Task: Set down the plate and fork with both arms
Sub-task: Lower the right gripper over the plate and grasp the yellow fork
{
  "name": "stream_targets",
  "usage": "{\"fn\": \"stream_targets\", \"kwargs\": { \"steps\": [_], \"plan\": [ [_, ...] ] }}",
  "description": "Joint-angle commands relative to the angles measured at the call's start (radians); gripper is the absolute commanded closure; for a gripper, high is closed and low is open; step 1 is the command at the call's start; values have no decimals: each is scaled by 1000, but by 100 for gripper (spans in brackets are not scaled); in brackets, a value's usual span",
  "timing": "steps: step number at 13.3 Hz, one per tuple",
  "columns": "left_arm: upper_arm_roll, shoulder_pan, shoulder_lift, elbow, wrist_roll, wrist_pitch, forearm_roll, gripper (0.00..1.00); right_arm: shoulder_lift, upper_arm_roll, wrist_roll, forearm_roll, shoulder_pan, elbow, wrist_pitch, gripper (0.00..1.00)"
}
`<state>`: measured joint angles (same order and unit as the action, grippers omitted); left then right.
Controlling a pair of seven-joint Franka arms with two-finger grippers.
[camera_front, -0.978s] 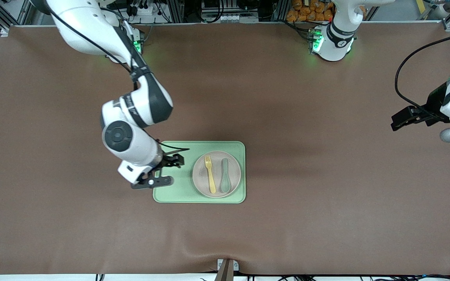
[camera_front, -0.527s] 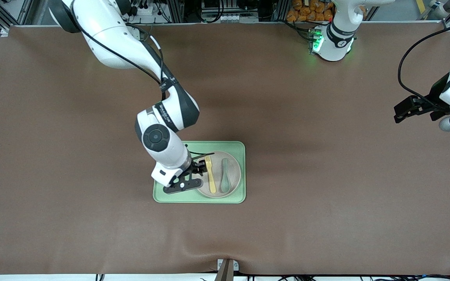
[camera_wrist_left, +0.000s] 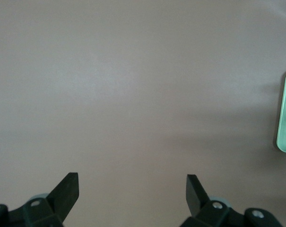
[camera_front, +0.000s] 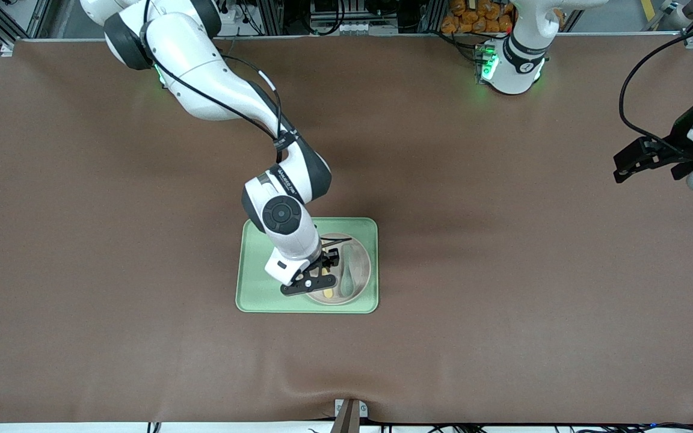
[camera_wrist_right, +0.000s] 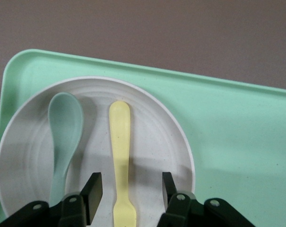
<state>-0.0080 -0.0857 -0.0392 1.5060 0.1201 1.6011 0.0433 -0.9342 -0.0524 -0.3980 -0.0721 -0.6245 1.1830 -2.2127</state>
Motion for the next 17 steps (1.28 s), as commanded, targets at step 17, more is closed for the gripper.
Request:
{"fn": "stream_targets", "kwargs": {
  "steps": [17],
  "plan": [
    [-141, 127, 58, 5, -30, -27, 12, 0, -52, -11, -38, 49, -37, -3, -21, 64]
  ]
}}
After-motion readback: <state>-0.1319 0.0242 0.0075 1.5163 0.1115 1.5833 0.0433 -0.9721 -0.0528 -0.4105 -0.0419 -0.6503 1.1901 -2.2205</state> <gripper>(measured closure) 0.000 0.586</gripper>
